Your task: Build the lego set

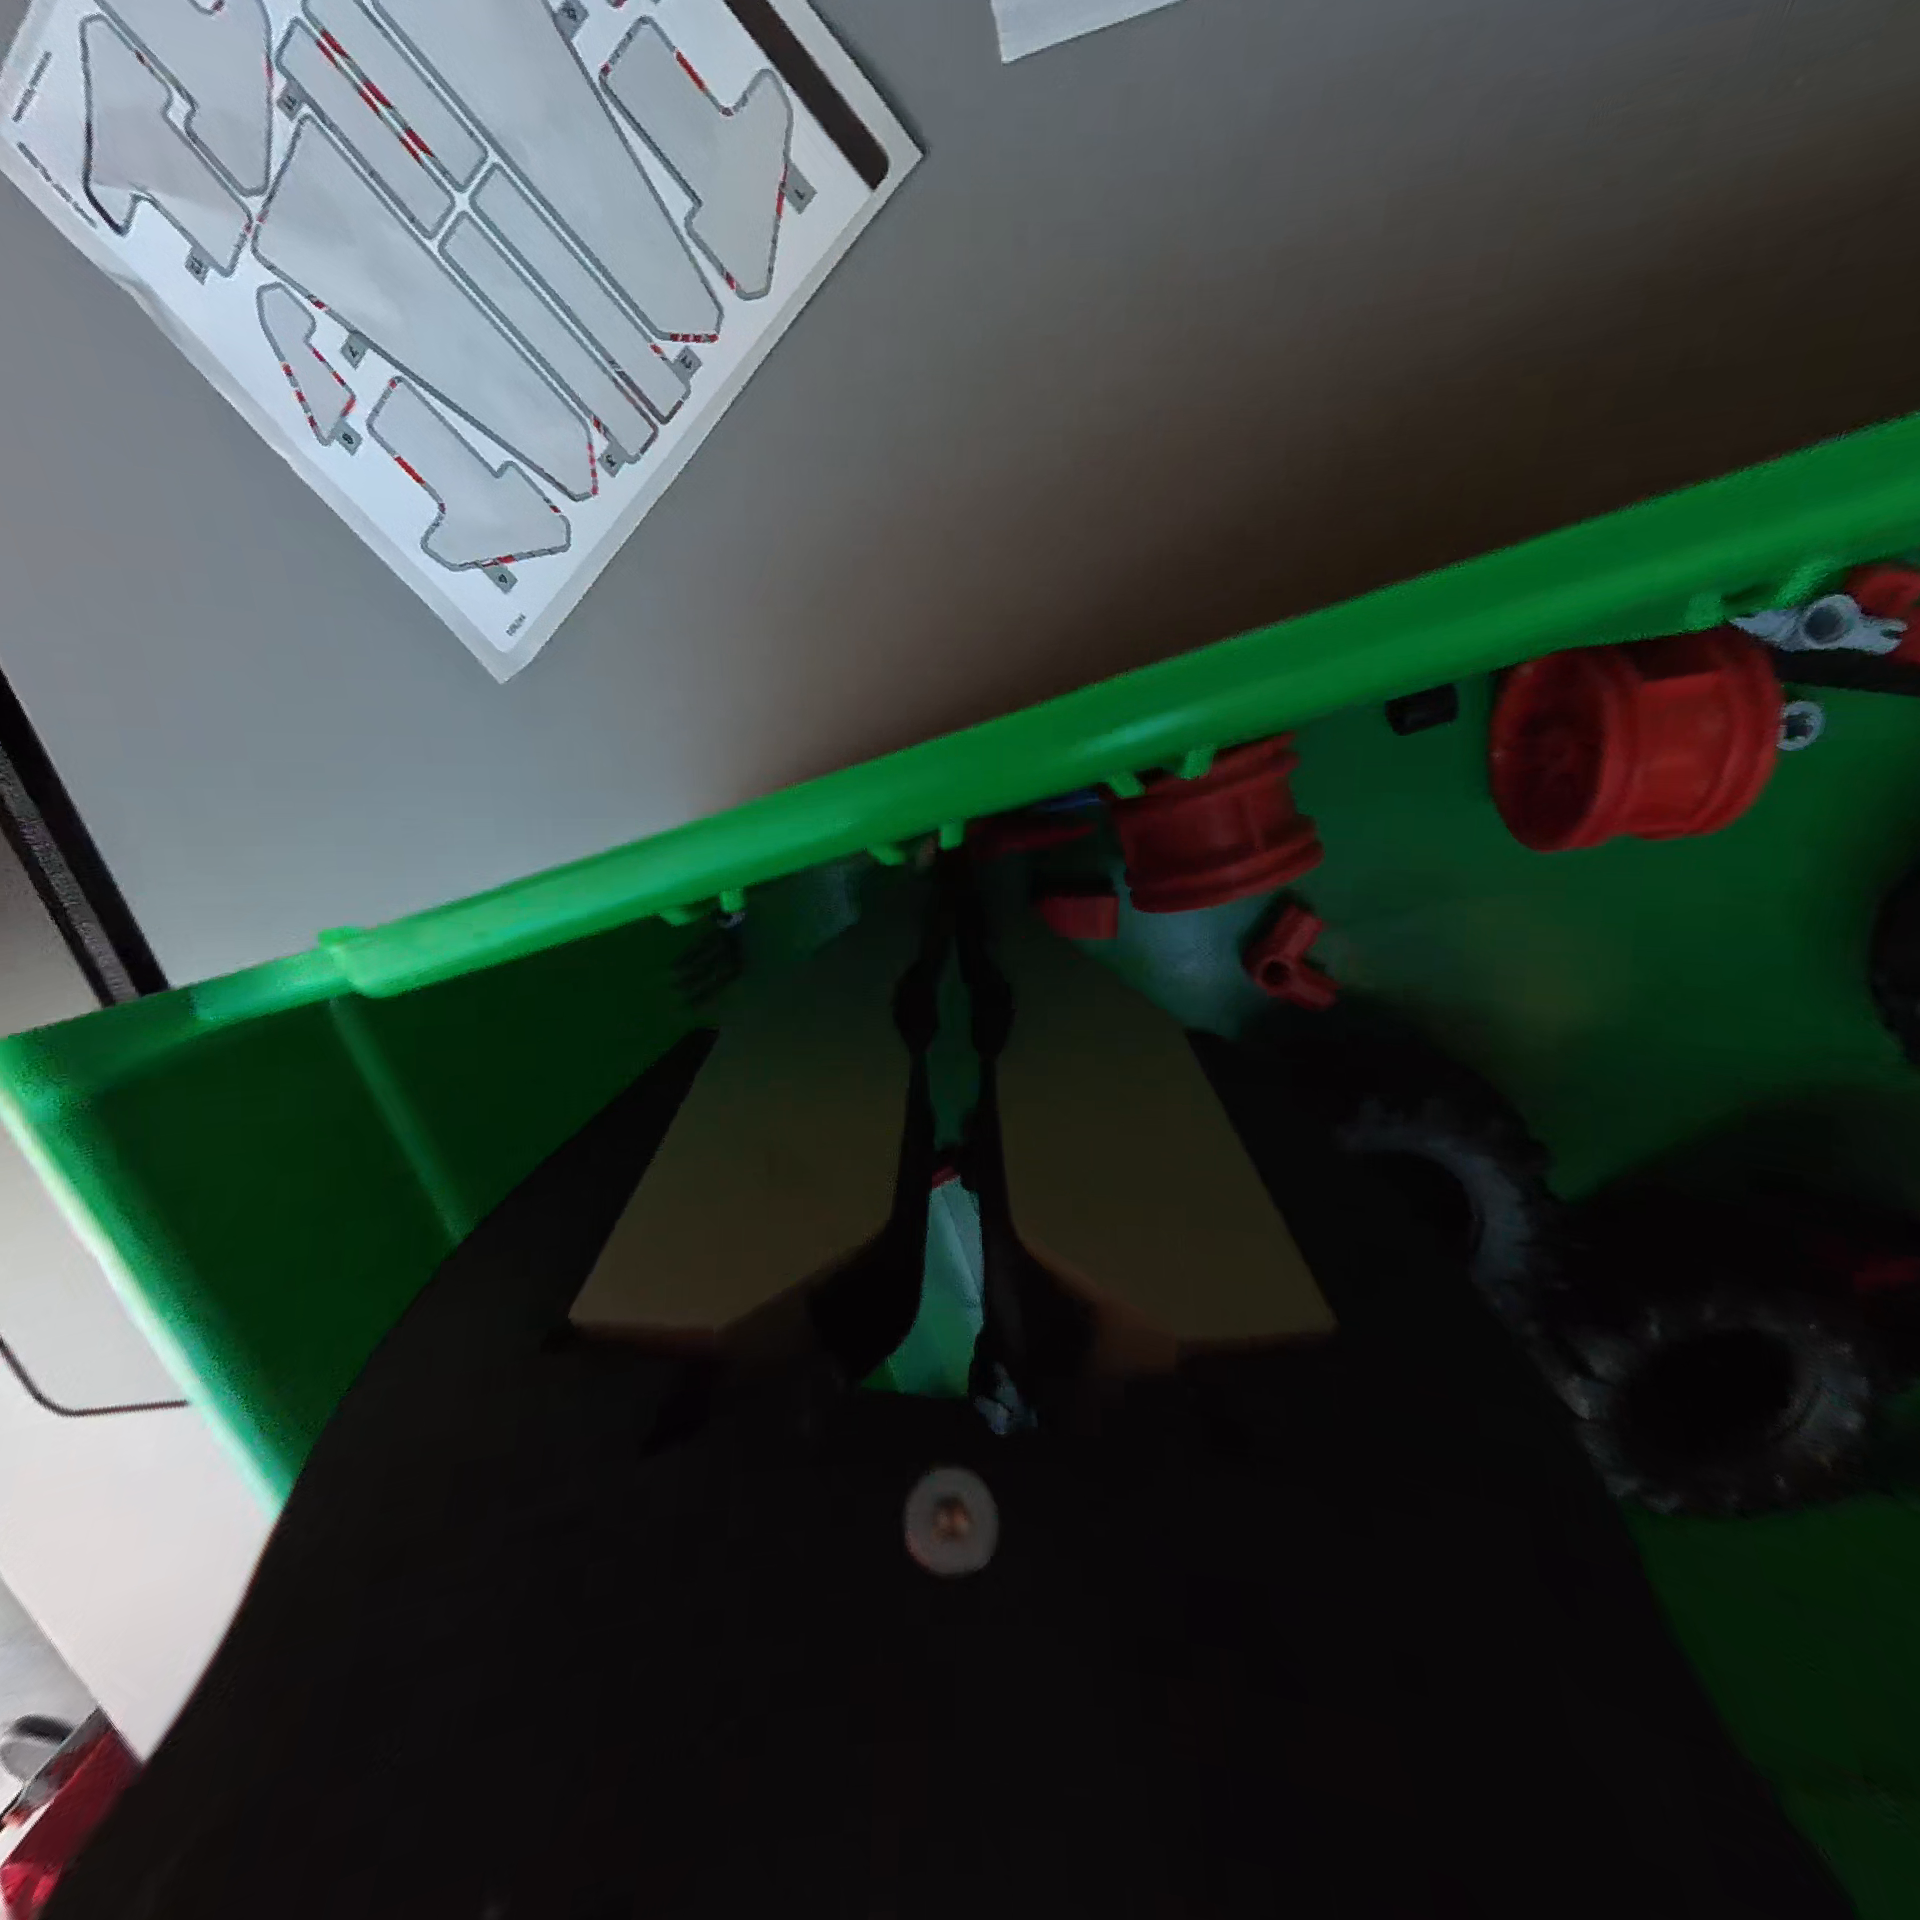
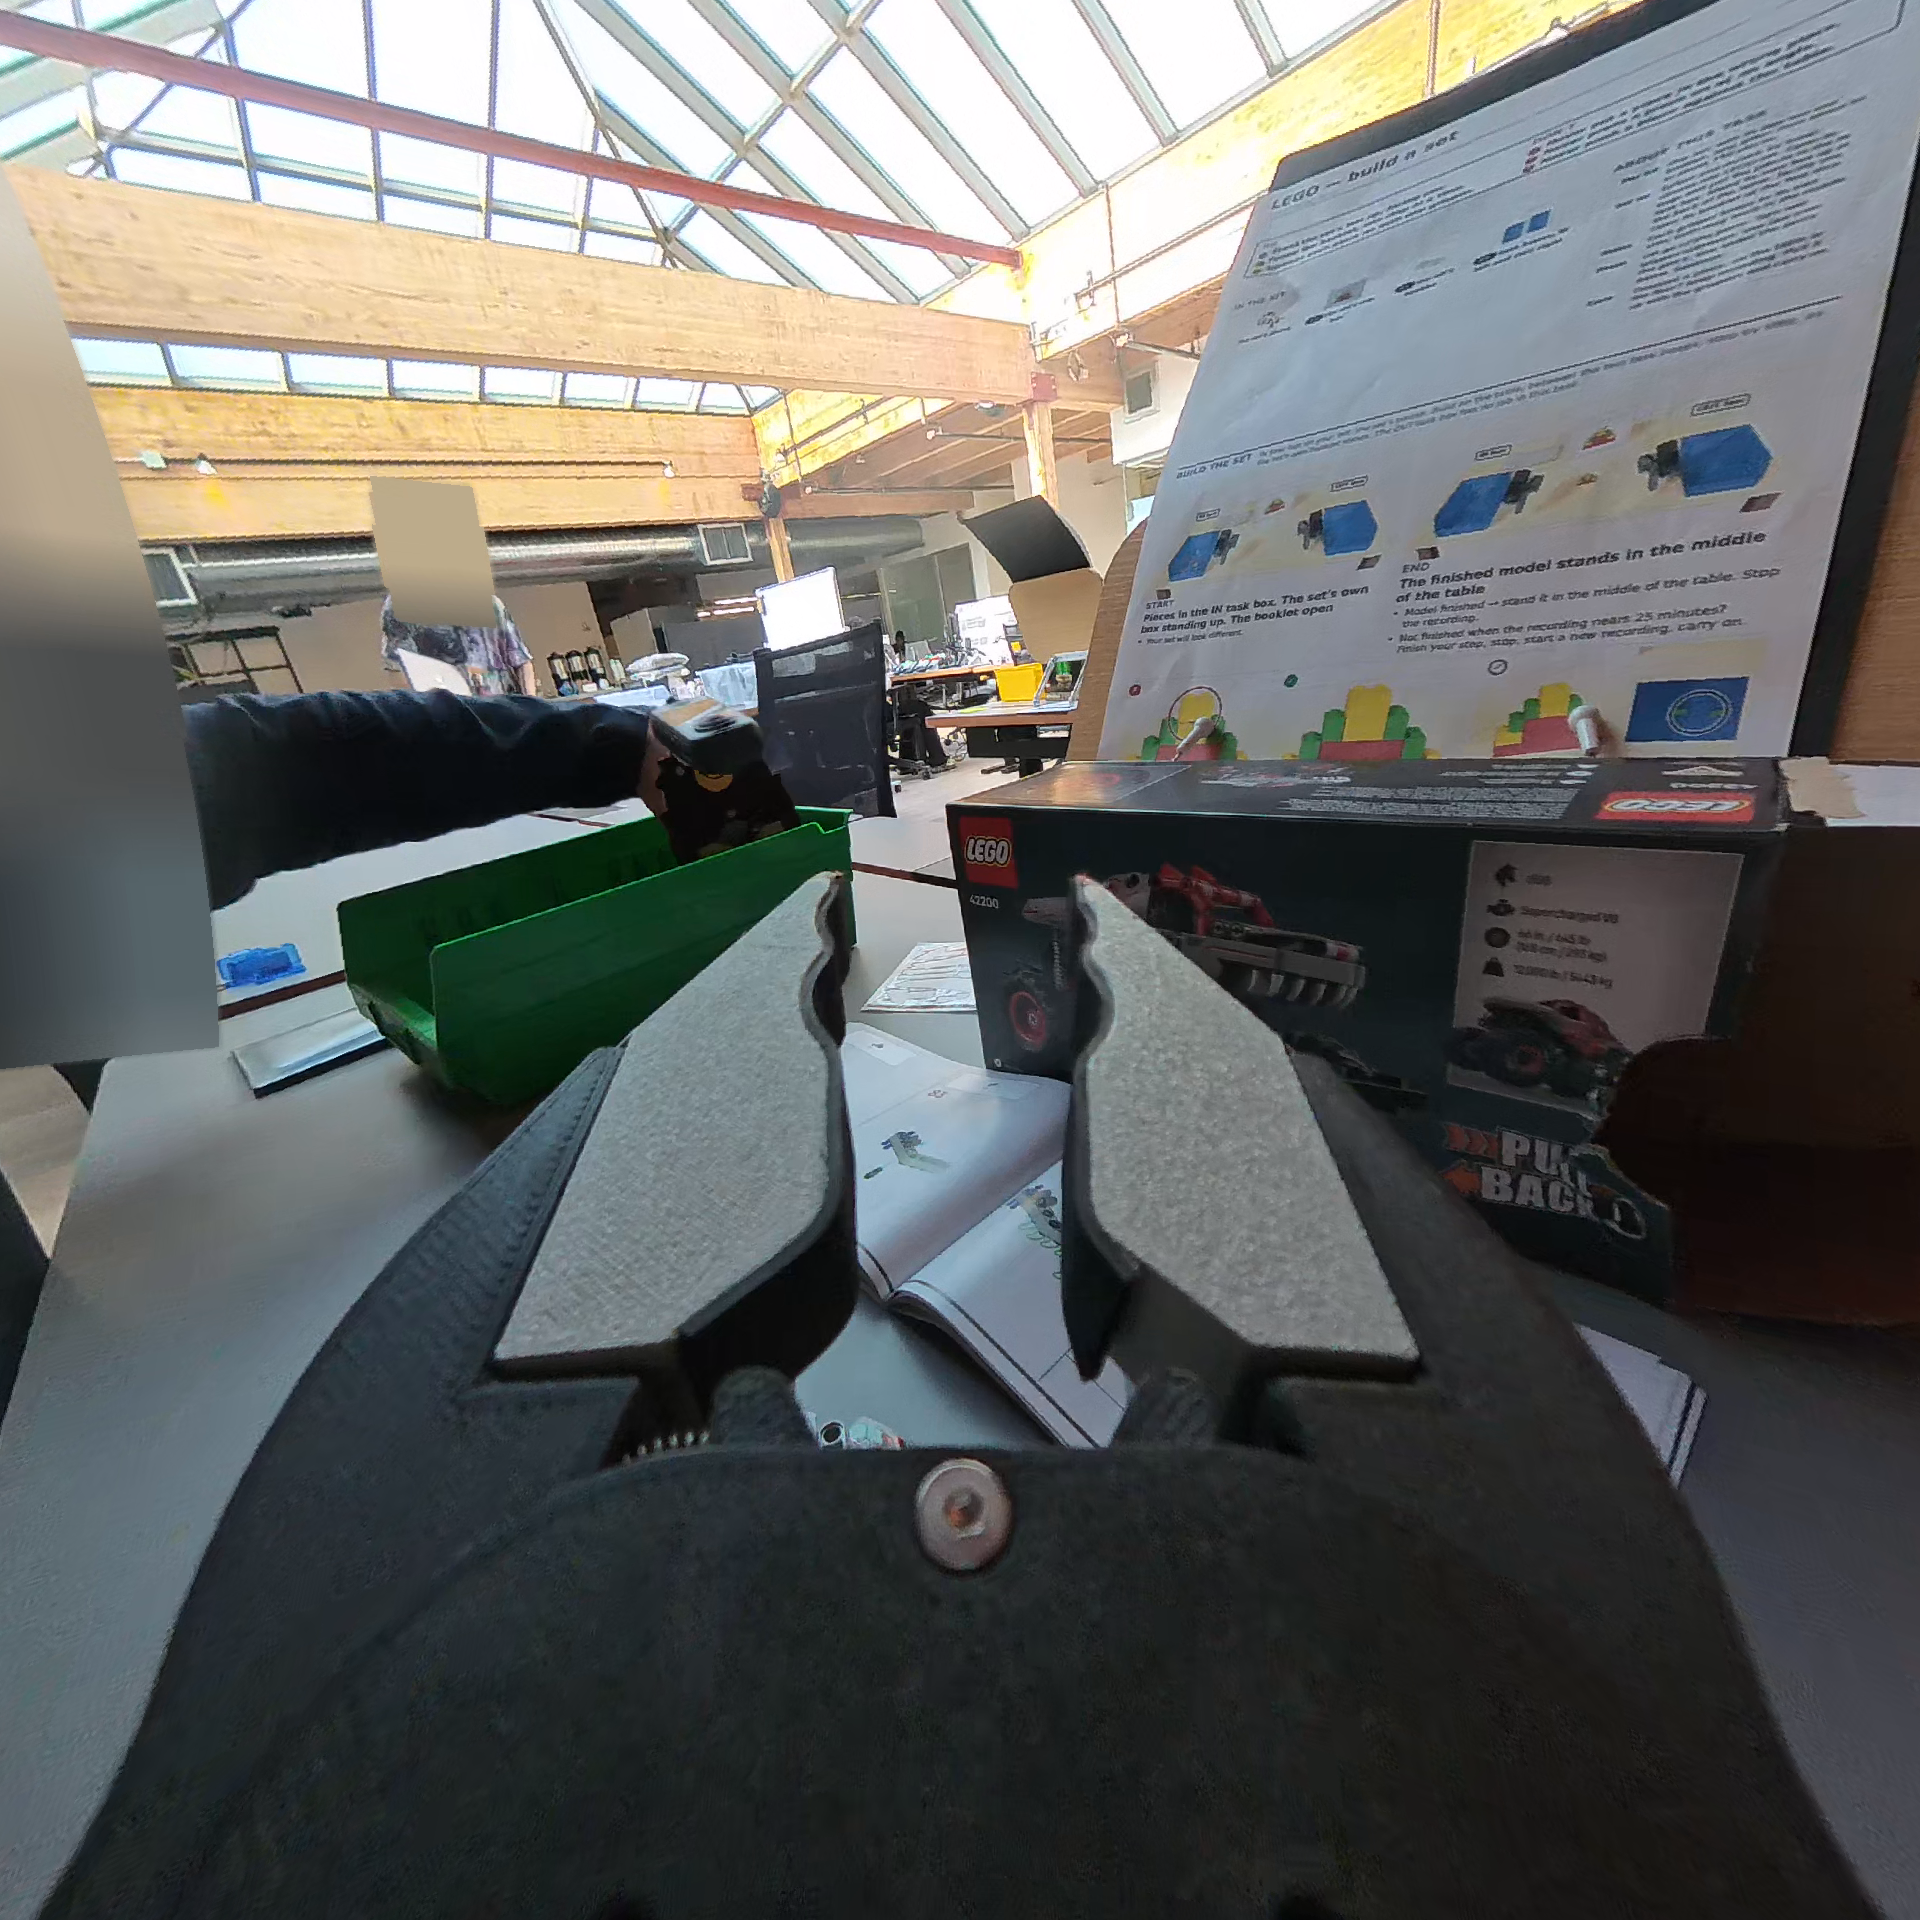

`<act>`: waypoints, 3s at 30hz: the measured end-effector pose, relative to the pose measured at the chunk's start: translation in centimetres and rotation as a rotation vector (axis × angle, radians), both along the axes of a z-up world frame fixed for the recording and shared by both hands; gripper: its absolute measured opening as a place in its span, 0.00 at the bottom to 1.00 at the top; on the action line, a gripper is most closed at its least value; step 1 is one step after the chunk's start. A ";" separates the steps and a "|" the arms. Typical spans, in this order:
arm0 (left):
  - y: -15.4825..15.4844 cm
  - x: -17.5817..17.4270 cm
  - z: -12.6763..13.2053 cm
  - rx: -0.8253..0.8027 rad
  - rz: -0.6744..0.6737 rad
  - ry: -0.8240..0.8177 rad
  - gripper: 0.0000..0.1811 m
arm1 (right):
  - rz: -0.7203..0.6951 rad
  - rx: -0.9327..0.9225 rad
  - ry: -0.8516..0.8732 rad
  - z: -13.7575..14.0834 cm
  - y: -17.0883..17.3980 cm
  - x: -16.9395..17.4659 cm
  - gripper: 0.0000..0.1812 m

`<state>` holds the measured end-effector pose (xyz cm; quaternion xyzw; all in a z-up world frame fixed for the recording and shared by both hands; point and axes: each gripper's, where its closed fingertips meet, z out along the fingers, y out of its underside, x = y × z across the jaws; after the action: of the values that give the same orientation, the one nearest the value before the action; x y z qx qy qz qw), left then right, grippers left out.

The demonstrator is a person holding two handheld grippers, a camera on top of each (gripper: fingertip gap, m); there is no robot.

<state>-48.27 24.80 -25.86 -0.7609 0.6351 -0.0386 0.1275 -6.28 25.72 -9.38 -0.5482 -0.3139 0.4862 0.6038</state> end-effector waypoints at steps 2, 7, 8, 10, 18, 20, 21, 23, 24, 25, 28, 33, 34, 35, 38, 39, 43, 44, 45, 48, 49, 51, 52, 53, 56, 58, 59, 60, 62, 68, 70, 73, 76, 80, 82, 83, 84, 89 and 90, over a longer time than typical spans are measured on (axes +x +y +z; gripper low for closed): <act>-0.3 -0.3 0.0 0.025 -0.023 0.037 0.00 | 0.005 -0.006 -0.004 -0.2 0.0 -0.1 0.21; -1.6 -1.3 0.1 0.017 -0.017 0.063 0.00 | 0.015 -0.010 -0.021 -0.5 0.0 -0.6 0.21; -1.7 -1.7 0.1 0.025 -0.027 0.083 0.00 | 0.015 -0.009 -0.022 -0.5 -0.1 -0.6 0.21; -1.4 -2.3 0.3 0.053 -0.027 0.109 0.07 | 0.011 -0.006 -0.016 -0.4 -0.1 -0.4 0.21; 0.4 -2.3 0.7 0.127 0.127 0.042 0.03 | -0.008 -0.013 -0.007 -0.4 0.3 0.0 0.21; 0.4 -1.6 0.8 0.132 0.106 -0.006 0.18 | -0.010 -0.013 -0.008 -0.4 0.3 0.0 0.21; 0.7 -1.3 1.1 0.158 0.113 -0.036 0.18 | -0.009 -0.015 -0.009 -0.5 0.4 0.0 0.21; 0.6 -0.6 1.3 0.143 0.107 -0.086 0.17 | -0.005 -0.020 -0.014 -0.6 0.4 -0.1 0.21; 0.8 -0.4 1.4 0.145 0.113 -0.090 0.17 | -0.004 -0.022 -0.018 -0.7 0.4 -0.2 0.21; 1.0 -0.4 1.4 0.145 0.113 -0.089 0.16 | -0.004 -0.022 -0.021 -0.7 0.4 -0.2 0.21; 1.2 -0.2 1.2 0.138 0.111 -0.096 0.11 | -0.004 -0.021 -0.023 -0.7 0.4 -0.3 0.21; 0.9 0.5 0.3 0.087 0.104 -0.107 0.08 | -0.005 -0.019 -0.012 -0.5 0.4 -0.1 0.21; 0.9 0.5 0.3 0.085 0.105 -0.112 0.08 | -0.004 -0.019 -0.012 -0.5 0.4 -0.1 0.21; 0.9 0.5 0.3 0.078 0.107 -0.115 0.08 | -0.003 -0.019 -0.013 -0.6 0.4 -0.1 0.21; 0.8 0.5 0.2 0.043 0.124 -0.134 0.06 | 0.002 -0.020 -0.018 -0.6 0.3 -0.3 0.21; 0.7 0.5 0.2 0.029 0.126 -0.140 0.04 | 0.004 -0.021 -0.019 -0.7 0.3 -0.3 0.21; 0.5 0.5 0.1 0.006 0.135 -0.169 0.00 | 0.002 -0.018 -0.014 -0.5 0.2 -0.2 0.20; 0.5 0.5 0.1 0.011 0.137 -0.172 0.00 | 0.002 -0.017 -0.013 -0.5 0.2 -0.2 0.21; 0.5 0.5 0.1 0.016 0.138 -0.173 0.00 | 0.002 -0.016 -0.011 -0.5 0.2 -0.2 0.21; 0.5 0.4 0.1 0.034 0.141 -0.149 0.00 | 0.003 -0.016 -0.011 -0.5 0.2 -0.2 0.21; 0.5 0.3 0.2 0.047 0.139 -0.134 0.00 | 0.003 -0.015 -0.011 -0.4 0.2 -0.2 0.20; 0.5 -0.1 0.5 0.080 0.147 -0.110 0.00 | 0.003 -0.011 -0.007 -0.3 0.1 -0.1 0.20; 0.5 -0.2 0.9 0.088 0.159 -0.112 0.00 | 0.003 -0.009 -0.004 -0.2 0.0 -0.1 0.20; 0.4 -0.4 1.3 0.096 0.173 -0.117 0.00 | 0.003 -0.007 -0.001 -0.1 0.0 0.0 0.20; 0.0 -1.1 3.2 0.134 0.202 -0.123 0.00 | 0.004 -0.006 0.009 0.0 -0.1 0.1 0.20; -0.7 -1.5 4.2 0.139 0.220 -0.125 0.00 | 0.015 -0.002 0.017 0.3 -0.3 0.1 0.21; -0.6 -1.7 4.6 0.150 0.235 -0.123 0.00 | 0.021 0.003 0.019 0.4 -0.5 0.0 0.20; -0.3 -1.9 4.8 0.166 0.257 -0.124 0.00 | 0.025 0.009 0.019 0.5 -0.7 0.0 0.20; -0.2 -1.7 4.4 0.140 0.283 -0.129 0.08 | 0.024 0.018 0.014 0.5 -0.8 -0.1 0.20; -0.3 -0.5 1.9 0.099 0.249 -0.068 0.11 | 0.037 0.003 0.029 0.5 -0.8 -0.1 0.20; 0.0 0.0 1.7 0.095 0.247 -0.077 0.10 | 0.038 -0.001 0.026 0.4 -0.7 -0.1 0.20; 0.3 0.2 1.6 0.087 0.231 -0.076 0.07 | 0.037 -0.005 0.014 0.2 -0.6 -0.3 0.20; 0.5 0.1 1.3 0.074 0.225 -0.075 0.07 | 0.028 -0.005 0.006 0.0 -0.5 -0.3 0.20; 0.8 0.2 0.9 0.071 0.214 -0.080 0.06 | 0.016 -0.013 0.007 -0.1 -0.2 -0.1 0.20; 0.8 0.1 0.4 0.070 0.210 -0.070 0.06 | 0.014 -0.016 0.005 -0.2 -0.1 -0.1 0.20; 0.8 0.1 0.2 0.068 0.209 -0.067 0.06 | 0.014 -0.017 0.004 -0.2 0.0 -0.1 0.20; 1.0 0.2 0.3 0.073 0.213 -0.085 0.05 | 0.014 -0.018 0.002 -0.3 0.0 -0.2 0.20; 0.9 0.5 0.2 0.086 0.198 -0.077 0.02 | 0.020 -0.021 -0.005 -0.4 -0.1 -0.3 0.20; 0.9 0.6 0.2 0.088 0.196 -0.073 0.02 | 0.021 -0.021 -0.005 -0.4 -0.1 -0.3 0.20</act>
<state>-47.71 25.71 -25.68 -0.8111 0.5537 -0.0257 0.1867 -6.62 25.65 -9.80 -0.5525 -0.3161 0.4944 0.5919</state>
